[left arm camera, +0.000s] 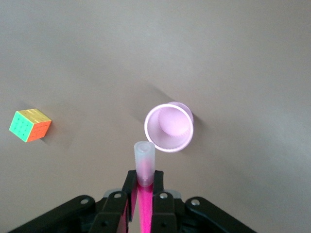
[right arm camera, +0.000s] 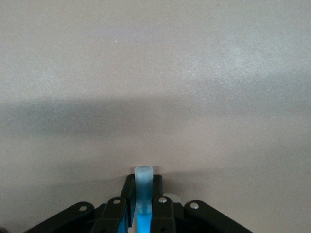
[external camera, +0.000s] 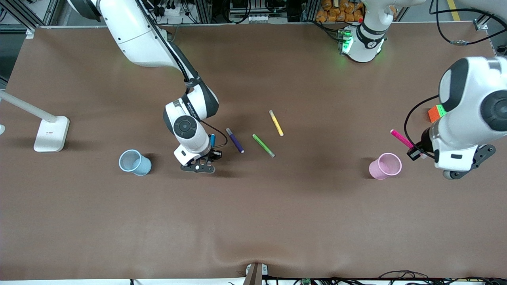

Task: Place pink and blue markers in matching cups
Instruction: 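Carry the pink marker to the pink cup with the left gripper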

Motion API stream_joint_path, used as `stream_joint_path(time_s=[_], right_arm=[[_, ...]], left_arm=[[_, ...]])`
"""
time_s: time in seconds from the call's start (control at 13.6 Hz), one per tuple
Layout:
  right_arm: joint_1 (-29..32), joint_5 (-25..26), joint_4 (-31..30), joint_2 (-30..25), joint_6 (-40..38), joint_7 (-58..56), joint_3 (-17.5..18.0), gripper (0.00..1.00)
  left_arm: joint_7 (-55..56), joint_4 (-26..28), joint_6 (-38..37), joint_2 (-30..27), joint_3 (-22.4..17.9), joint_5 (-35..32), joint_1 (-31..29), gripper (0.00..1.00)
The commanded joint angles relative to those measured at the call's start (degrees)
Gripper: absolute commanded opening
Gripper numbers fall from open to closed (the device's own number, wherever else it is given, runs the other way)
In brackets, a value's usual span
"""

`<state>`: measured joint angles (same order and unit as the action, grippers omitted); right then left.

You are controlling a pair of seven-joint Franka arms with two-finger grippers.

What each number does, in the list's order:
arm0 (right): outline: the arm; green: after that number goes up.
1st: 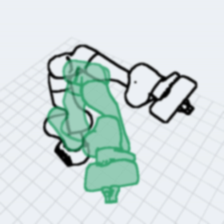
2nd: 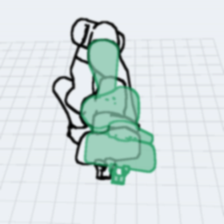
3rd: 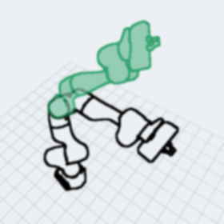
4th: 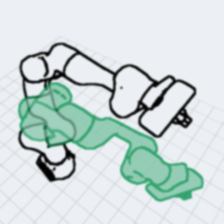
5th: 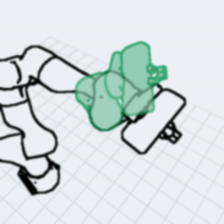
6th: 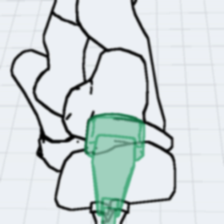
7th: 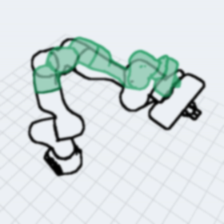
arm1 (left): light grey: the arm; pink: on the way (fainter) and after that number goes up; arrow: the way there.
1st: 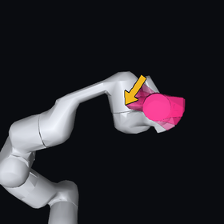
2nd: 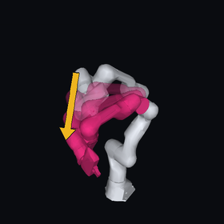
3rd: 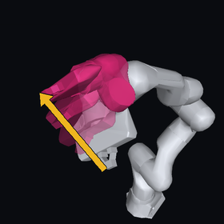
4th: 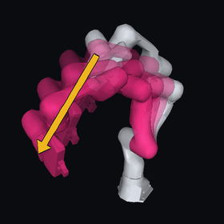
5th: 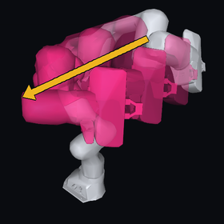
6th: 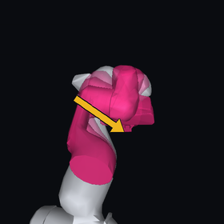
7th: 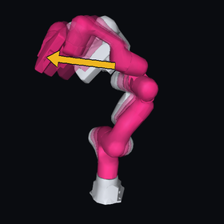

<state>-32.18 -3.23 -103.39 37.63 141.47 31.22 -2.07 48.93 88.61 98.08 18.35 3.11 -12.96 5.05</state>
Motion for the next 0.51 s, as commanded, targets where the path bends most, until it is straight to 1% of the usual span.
stream_joint_path(time_s=[0.0,0.07,0.22,0.29,0.44], right_arm=[[0.97,0.59,-0.23,-2.28,-1.1,-5.61,0.04,0.0],[2.02,0.59,-0.15,-3.25,-1.54,-8.6,0.13,0.0],[3.26,0.59,-0.15,-4.92,-1.64,-15.18,0.13,0.0],[3.61,0.59,-0.06,-5.45,-1.64,-18.96,0.13,0.0],[4.14,0.68,1.17,-6.6,-1.64,-26.35,0.13,0.0]], left_arm=[[8.87,-0.54,1.31,2.47,0.58,-2.86,0.58,0.0],[10.3,-0.8,1.58,3.18,0.58,-4.08,0.75,0.0],[10.57,-0.81,2.63,3.97,0.67,-9.07,0.58,0.0],[10.75,-0.81,3.51,4.24,0.67,-10.23,0.75,0.0],[12.85,-1.24,4.3,4.94,0.67,-14.26,0.76,0.0]])
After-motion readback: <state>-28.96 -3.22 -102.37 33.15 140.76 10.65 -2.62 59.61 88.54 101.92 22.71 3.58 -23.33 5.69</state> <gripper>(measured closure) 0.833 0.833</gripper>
